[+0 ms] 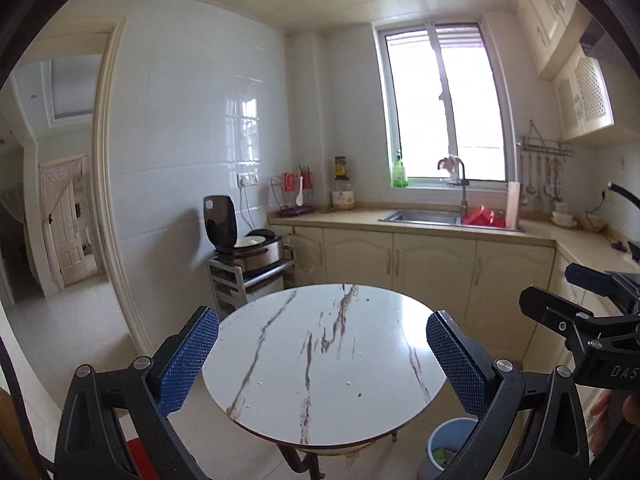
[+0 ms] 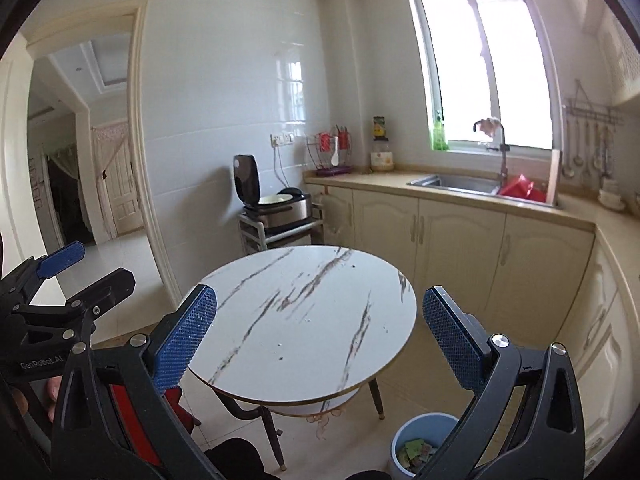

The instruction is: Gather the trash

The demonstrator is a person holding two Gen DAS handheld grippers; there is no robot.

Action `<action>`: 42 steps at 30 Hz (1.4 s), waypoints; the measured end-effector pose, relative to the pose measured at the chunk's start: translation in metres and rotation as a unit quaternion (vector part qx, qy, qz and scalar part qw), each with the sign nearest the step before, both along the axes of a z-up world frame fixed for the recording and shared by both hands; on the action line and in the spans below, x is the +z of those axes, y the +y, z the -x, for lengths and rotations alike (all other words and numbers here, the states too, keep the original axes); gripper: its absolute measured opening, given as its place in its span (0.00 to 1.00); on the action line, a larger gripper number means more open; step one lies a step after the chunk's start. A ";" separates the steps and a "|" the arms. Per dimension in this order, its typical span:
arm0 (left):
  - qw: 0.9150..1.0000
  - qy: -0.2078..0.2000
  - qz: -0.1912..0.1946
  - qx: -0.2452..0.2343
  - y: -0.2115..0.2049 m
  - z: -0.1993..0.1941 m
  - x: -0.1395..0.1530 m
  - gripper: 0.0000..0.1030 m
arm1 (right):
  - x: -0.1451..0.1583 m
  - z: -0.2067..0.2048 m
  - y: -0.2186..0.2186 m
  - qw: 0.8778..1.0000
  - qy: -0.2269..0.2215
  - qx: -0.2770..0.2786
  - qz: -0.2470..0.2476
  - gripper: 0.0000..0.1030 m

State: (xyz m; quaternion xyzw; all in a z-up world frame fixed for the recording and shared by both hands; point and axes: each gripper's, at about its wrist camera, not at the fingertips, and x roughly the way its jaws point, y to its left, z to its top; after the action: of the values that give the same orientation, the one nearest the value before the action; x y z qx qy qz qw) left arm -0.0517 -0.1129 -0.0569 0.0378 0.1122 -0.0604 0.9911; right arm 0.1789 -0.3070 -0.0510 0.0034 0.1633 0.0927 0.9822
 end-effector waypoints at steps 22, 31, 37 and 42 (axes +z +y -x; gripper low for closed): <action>0.996 -0.084 0.009 0.036 -0.020 0.169 -0.049 0.99 | 0.031 0.076 0.041 0.993 -0.109 -0.011 0.036 1.00; 0.995 -0.085 0.016 0.040 -0.021 0.139 -0.046 0.99 | 0.029 0.081 0.037 0.993 -0.111 -0.012 0.031 1.00; 0.995 -0.085 0.019 0.039 -0.018 0.127 -0.043 0.99 | 0.029 0.082 0.034 0.993 -0.113 -0.012 0.030 1.00; 0.996 -0.083 0.018 0.036 -0.010 0.114 -0.038 0.99 | 0.028 0.083 0.031 0.993 -0.113 -0.012 0.030 1.00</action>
State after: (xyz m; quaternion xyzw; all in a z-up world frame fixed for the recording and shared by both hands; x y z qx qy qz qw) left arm -0.1655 -0.1224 -0.0949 0.0207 0.0293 -0.0232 0.9991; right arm 0.0963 -0.2756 -0.0231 -0.0343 0.0538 0.0760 0.9951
